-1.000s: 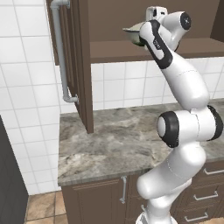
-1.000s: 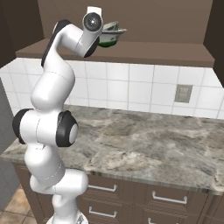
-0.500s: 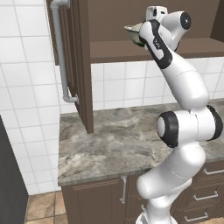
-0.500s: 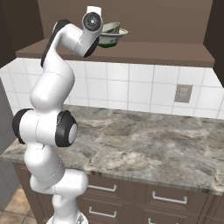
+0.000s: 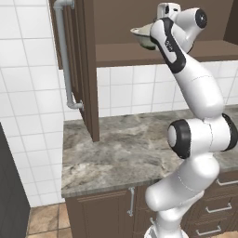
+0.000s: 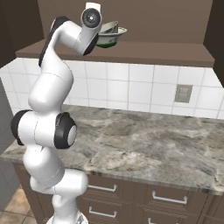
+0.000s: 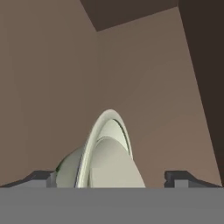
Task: Pick up the bowls on the counter and stack them on top of one another in the open cabinet. Place the smaller bowl on top of the larger bowl.
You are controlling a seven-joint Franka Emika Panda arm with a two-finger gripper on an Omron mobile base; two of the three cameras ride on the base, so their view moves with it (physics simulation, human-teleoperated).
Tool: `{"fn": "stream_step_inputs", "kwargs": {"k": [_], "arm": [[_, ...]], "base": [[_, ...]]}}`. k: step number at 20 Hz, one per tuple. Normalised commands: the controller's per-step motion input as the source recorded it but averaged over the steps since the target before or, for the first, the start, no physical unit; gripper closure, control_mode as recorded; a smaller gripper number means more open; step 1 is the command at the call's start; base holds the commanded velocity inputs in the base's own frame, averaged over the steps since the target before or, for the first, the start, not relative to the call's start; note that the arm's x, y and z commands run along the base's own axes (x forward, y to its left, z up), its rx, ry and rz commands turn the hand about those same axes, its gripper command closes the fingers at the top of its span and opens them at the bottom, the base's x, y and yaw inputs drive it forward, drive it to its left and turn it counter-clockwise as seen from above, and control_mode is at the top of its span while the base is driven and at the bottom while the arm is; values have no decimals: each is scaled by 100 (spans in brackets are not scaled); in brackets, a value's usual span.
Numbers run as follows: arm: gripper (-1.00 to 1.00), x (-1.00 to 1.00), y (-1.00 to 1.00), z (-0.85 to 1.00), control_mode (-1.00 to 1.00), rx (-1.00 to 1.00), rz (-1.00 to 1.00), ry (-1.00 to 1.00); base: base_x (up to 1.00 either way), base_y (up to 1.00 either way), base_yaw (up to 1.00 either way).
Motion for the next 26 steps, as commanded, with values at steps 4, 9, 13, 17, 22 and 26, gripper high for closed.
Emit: {"fn": "stream_step_inputs", "kwargs": {"k": [4,9,13,17,22,26], "arm": [[-100,-45,0,2,-100,0,0,0],[-100,-62,0,0,-100,0,0,1],[-100,-71,-1,0,-100,0,0,1],[-100,-80,-9,0,-100,0,0,0],[-100,-91,-35,-1,-100,0,0,0],[-100,-100,-49,-7,-100,2,-2,0]], "base": [[0,0,0],[0,0,0],[0,0,0],[0,0,0],[0,0,0],[0,0,0]]}}
